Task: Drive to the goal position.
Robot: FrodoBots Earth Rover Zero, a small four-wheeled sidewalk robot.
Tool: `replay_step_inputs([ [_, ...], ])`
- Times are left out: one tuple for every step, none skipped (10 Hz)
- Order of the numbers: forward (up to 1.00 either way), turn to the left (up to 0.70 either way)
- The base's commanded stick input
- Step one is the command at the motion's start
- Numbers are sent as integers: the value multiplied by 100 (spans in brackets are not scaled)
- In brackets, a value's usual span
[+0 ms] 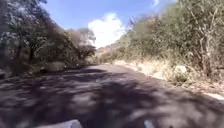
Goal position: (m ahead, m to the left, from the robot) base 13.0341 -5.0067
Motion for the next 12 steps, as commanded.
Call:
replay_step_inputs([
  [50,0],
  [50,0],
  [50,0],
  [50,0],
  [50,0],
  [50,0],
  [50,0],
  [50,0],
  [50,0],
  [50,0],
  [50,-20],
  [50,-44],
])
